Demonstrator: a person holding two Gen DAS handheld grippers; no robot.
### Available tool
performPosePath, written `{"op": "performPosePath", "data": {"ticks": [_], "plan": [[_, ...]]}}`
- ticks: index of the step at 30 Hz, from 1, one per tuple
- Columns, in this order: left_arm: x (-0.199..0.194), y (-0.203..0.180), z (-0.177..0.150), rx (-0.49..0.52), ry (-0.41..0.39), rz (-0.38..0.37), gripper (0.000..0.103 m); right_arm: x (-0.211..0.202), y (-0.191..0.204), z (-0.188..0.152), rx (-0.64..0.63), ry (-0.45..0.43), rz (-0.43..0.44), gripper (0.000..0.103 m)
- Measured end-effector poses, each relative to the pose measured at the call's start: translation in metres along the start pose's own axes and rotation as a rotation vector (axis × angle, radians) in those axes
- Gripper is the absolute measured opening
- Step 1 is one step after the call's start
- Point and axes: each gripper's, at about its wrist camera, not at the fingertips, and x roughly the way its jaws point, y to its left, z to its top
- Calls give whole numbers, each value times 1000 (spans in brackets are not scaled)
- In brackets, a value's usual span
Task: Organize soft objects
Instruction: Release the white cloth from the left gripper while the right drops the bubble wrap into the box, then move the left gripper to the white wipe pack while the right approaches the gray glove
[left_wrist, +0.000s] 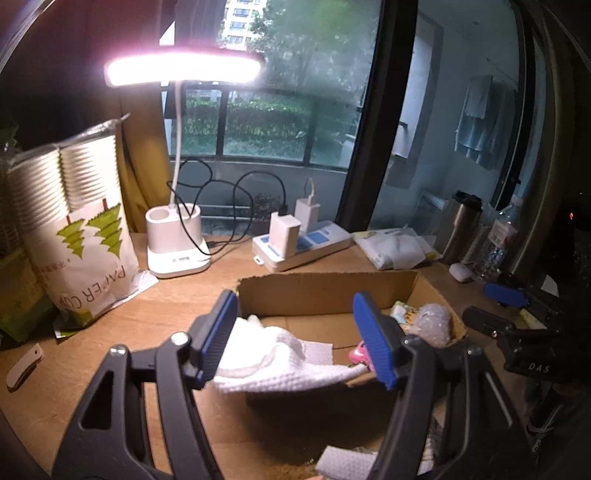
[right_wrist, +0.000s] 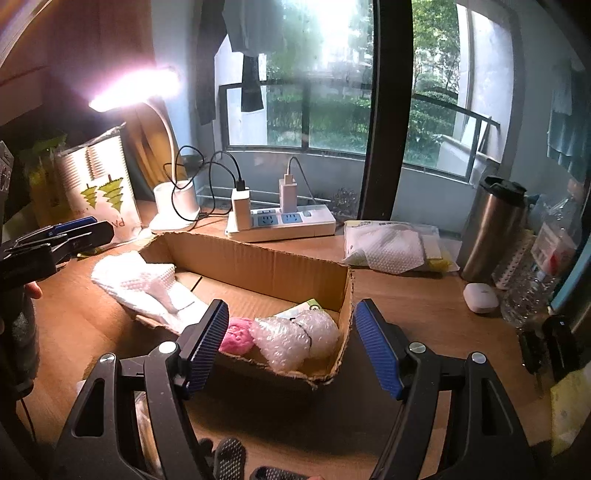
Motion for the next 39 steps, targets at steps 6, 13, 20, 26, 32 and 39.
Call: {"op": "performPosePath", "data": {"ticks": [6,13,20,26,32,39], "plan": [[-21,-5,-1,7,-25,-11,67,-21,4,-3,0,-20,-8,75],[-39,-9,-7,12,-31,-19,68,-40,5,-9,4,-34,-17,75],[-53,-16,-16,14,-31,-30,68,-53,8,-16,11,-39,-13,75],[-60,-24,-24,27,-21,-42,68,-61,12,-24,12,-38,-5,75],[-63,-29,-32,28,-10,-52,68,-67,18,-32,15,-36,6,75],[-65,-36,-48,36,18,-66,68,-74,26,-42,11,-30,26,75]]}}
